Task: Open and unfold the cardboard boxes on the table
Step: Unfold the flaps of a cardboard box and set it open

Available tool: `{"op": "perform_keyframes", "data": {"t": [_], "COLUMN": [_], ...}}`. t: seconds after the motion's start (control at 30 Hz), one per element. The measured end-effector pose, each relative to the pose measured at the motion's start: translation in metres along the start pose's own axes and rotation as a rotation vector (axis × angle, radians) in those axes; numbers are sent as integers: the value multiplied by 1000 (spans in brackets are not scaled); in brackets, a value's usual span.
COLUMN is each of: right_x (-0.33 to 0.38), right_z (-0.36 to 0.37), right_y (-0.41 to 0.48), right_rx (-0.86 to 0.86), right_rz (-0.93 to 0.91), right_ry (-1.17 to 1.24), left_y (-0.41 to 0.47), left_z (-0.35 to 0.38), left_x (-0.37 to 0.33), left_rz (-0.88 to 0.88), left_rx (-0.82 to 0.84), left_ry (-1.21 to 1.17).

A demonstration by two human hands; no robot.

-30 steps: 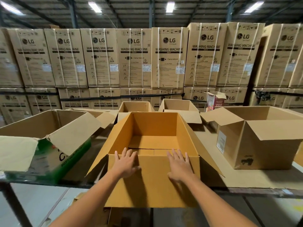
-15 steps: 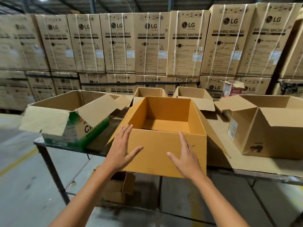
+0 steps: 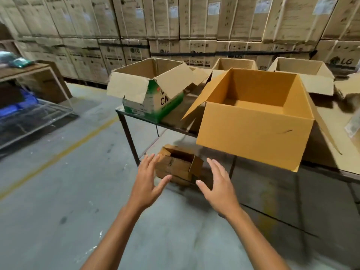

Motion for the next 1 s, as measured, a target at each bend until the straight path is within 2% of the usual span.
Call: {"op": "perform_keyframes", "data": {"t": [0.33, 0.6, 0.83, 1.0], "right_x": [64, 161, 233, 264], "right_z": [152, 306, 407, 474], "right_y": [-3, 52, 90, 155], "right_rx": [215, 257, 323, 306], "right_rz": [-46, -50, -90, -124], "right_ry": [10, 98, 195, 210], "left_y": [-34, -10, 48, 120], "left_z": [-70, -137, -195, -208], "left_x": [144, 287, 385, 455], "left_rz": [-221, -315, -357, -345], "left_rx": [-88, -128, -210, -272], "left_ry": [113, 147, 169, 178]}}
Point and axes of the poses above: each hand's wrist, its own y-axis towards the middle knuckle, its own z-axis out of the palm, x = y × z, the point moved 5 cm from there along y, towards the middle knuckle, and after that the axes turned 13 degrees about -x, right-handed, at the moved point
